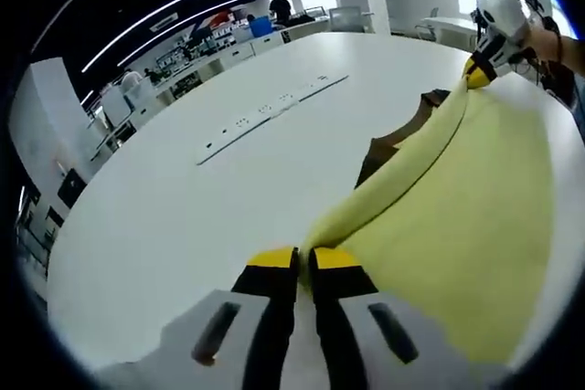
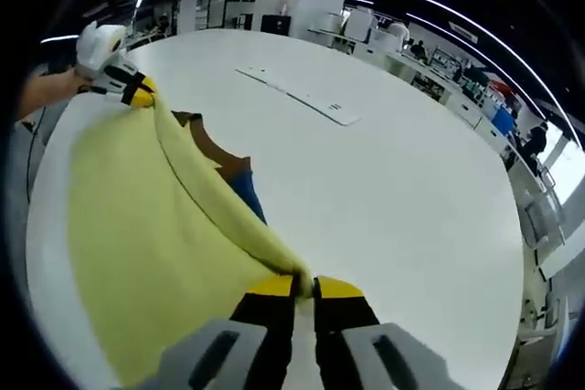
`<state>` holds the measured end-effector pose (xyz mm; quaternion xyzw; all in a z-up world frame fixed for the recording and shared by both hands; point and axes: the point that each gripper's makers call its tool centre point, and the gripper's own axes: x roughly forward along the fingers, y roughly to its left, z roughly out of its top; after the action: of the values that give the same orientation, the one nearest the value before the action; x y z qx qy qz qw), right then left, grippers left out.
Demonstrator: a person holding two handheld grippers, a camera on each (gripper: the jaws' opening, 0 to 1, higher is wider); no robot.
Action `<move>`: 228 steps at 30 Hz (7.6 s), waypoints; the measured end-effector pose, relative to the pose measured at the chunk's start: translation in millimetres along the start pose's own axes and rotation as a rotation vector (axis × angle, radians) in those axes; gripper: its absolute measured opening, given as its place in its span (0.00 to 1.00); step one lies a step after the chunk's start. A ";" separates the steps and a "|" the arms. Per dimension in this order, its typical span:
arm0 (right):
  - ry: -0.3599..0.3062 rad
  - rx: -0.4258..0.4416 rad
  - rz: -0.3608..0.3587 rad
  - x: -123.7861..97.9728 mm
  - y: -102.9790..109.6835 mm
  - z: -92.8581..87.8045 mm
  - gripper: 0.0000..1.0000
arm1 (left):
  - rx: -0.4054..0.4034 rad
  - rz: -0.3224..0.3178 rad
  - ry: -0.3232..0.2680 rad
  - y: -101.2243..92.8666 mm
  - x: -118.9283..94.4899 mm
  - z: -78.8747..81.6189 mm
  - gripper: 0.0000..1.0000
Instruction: Fold the garment on the visible template until the final outline fits inside the template.
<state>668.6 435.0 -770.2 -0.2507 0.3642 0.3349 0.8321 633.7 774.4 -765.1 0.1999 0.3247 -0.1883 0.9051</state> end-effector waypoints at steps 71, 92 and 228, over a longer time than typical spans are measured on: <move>-0.189 0.346 0.134 -96.4 81.2 -2.6 0.57 | -0.318 -0.172 -0.162 -45.6 -110.0 -25.2 0.62; -0.155 0.356 0.151 -125.4 120.9 -52.8 0.40 | -0.389 -0.218 -0.125 -87.5 -131.6 -65.6 0.31; -0.258 0.413 0.116 -181.3 155.4 -25.4 0.78 | -0.413 -0.185 -0.176 -98.9 -200.7 -46.6 0.77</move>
<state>449.9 451.2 -672.3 -0.0091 0.3294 0.3297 0.8847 419.1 755.3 -688.8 -0.0370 0.2931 -0.2167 0.9305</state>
